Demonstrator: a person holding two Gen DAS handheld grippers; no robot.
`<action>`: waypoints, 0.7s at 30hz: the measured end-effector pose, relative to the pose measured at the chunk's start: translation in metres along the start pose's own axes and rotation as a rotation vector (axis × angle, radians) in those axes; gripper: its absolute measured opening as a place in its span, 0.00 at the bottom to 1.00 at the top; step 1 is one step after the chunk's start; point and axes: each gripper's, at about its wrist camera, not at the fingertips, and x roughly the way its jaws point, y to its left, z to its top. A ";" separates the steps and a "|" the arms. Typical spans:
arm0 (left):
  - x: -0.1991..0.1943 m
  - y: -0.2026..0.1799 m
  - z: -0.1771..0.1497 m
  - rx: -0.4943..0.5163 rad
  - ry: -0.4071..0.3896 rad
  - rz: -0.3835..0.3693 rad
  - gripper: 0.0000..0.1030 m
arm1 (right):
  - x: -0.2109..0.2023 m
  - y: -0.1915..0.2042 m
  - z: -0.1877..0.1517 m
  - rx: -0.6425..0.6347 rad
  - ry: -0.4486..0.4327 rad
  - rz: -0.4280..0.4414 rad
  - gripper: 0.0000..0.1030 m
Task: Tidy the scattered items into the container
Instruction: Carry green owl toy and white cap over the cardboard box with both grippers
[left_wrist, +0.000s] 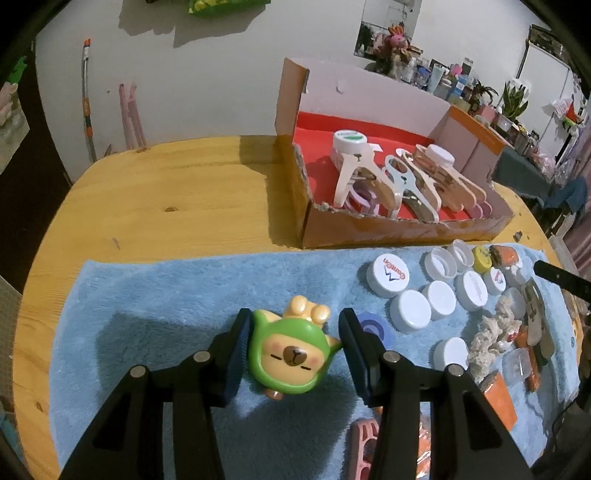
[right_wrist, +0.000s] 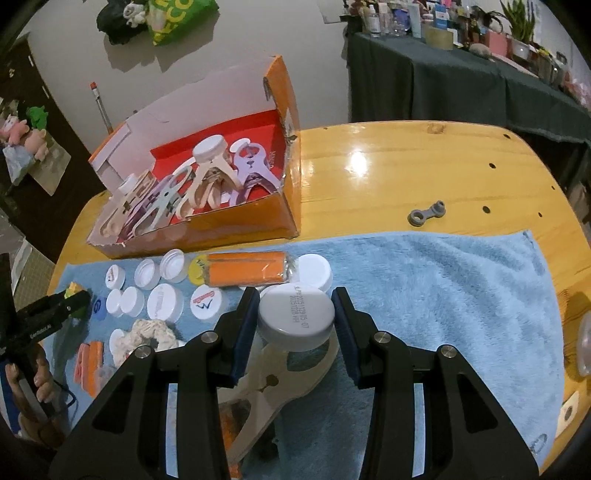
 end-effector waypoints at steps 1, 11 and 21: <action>-0.001 -0.001 0.000 0.000 -0.003 0.001 0.49 | -0.002 0.000 -0.001 -0.001 -0.001 0.002 0.38; -0.025 -0.015 0.005 0.005 -0.069 0.001 0.49 | -0.020 0.013 -0.005 -0.025 -0.052 0.024 0.38; -0.051 -0.040 0.006 0.021 -0.140 -0.003 0.49 | -0.039 0.036 -0.006 -0.082 -0.096 0.059 0.38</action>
